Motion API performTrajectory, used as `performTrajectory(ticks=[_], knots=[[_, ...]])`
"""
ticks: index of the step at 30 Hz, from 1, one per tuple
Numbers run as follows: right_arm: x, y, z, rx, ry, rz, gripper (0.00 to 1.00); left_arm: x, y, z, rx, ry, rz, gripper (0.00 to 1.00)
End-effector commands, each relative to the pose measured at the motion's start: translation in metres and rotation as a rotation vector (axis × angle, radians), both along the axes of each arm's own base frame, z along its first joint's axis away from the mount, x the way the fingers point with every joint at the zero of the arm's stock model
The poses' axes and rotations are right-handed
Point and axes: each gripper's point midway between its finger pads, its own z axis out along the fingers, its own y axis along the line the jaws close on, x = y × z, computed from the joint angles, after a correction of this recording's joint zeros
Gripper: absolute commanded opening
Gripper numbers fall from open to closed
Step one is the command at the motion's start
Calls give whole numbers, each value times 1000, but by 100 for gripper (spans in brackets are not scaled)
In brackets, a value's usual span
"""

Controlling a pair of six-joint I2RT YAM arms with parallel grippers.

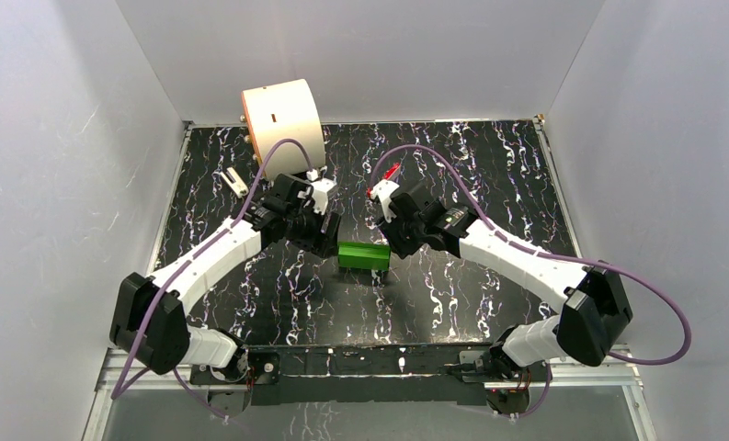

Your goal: Fold the paper box

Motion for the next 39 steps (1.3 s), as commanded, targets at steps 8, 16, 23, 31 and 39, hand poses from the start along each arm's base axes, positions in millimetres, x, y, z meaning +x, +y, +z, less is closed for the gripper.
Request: performTrajectory(ticks=[8, 16, 23, 31, 39], knots=[[11, 12, -4, 35, -17, -14, 33, 9, -9, 9, 2, -7, -92, 66], [9, 16, -11, 33, 1, 7, 28, 15, -13, 5, 21, 13, -127, 62], [11, 15, -19, 9, 7, 5, 27, 17, -17, 4, 21, 31, -147, 60], [12, 11, -20, -8, -1, -6, 16, 15, -19, 1, 18, 51, -158, 55], [10, 9, -22, -22, -3, 20, 5, 14, -23, -1, 9, 74, -182, 42]])
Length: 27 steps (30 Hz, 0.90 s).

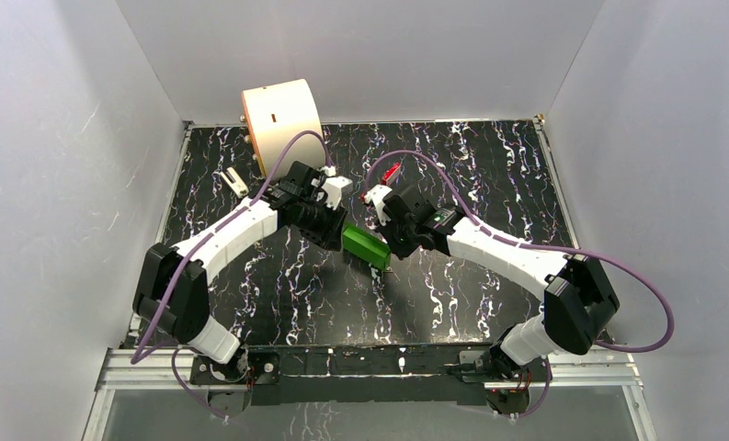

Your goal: Fold the paper box

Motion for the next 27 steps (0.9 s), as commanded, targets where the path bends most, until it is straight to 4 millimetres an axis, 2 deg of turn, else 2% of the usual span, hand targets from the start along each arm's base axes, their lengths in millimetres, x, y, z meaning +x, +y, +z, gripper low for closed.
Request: performTrajectory(ticks=[1, 6, 13, 19, 27], knots=[[4, 1, 4, 4, -34, 19, 4, 4, -2, 11, -4, -5, -26, 42], [2, 0, 2, -8, -36, 50, 2, 25, 11, 18, 85, -106, -24, 45], [2, 0, 5, -16, -50, 99, 1, 36, 6, 26, 83, -197, -130, 49], [1, 1, 4, -22, -49, 120, 1, 35, -7, 28, 27, -297, -336, 52], [1, 4, 6, -9, -50, 131, 1, 34, -17, 27, -15, -403, -507, 51]])
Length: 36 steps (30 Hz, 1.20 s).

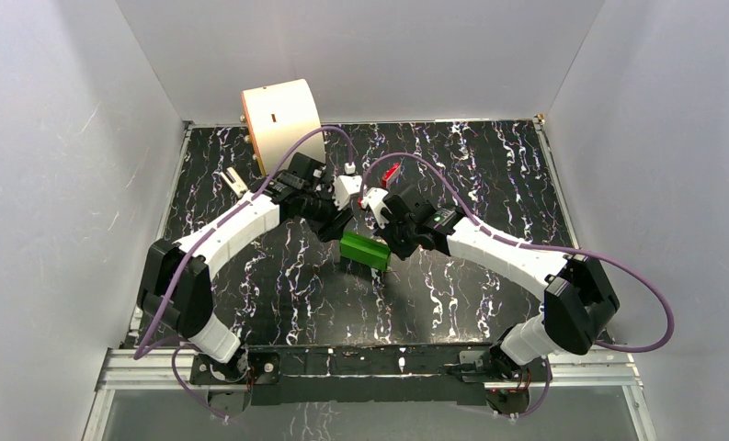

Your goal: Fold the paper box

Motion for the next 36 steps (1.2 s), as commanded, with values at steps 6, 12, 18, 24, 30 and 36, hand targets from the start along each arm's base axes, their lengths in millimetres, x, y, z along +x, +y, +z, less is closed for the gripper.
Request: performTrajectory(ticks=[6, 12, 18, 24, 30, 36], knots=[[-1, 4, 4, 19, -5, 28, 1, -3, -10, 3, -75, -49, -186, 45], [-1, 5, 5, 25, -11, 30, 1, -8, -10, -2, -98, -35, -228, 41], [-1, 5, 6, 30, -11, 29, 1, -7, -6, -9, -162, -15, -245, 36], [-2, 4, 7, 34, -17, 28, 1, -11, -6, -1, -254, -10, -277, 34], [-2, 4, 9, 39, -20, 28, 1, -10, -5, -2, -282, -39, -298, 35], [-3, 5, 8, 42, -17, 30, 1, -5, -8, 3, -338, -70, -318, 36]])
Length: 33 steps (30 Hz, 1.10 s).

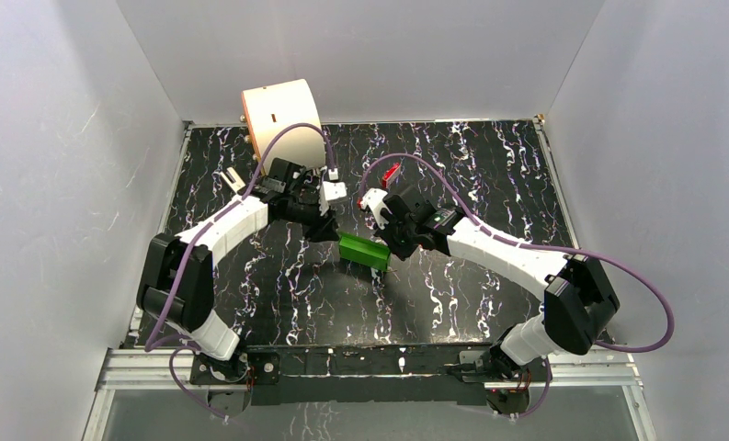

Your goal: Fold the paper box

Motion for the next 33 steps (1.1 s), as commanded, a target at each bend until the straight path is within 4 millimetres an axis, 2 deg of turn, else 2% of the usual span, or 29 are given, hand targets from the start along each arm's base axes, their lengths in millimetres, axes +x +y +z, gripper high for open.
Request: performTrajectory(ticks=[1, 17, 19, 24, 33], knots=[[-1, 3, 8, 39, -21, 10, 1, 1, -8, 17, -105, -61, -63, 36], [-4, 7, 7, 58, -2, 24, 0, -1, -11, 3, -119, -11, -93, 31], [-5, 8, 8, 62, 0, 25, 0, -1, -10, 1, -113, -5, -88, 28], [-4, 7, 8, 60, -3, 23, 0, 1, -9, 0, -105, -2, -80, 13], [-3, 7, 9, 58, -4, 15, 0, 4, -6, 3, -81, -2, -39, 0]])
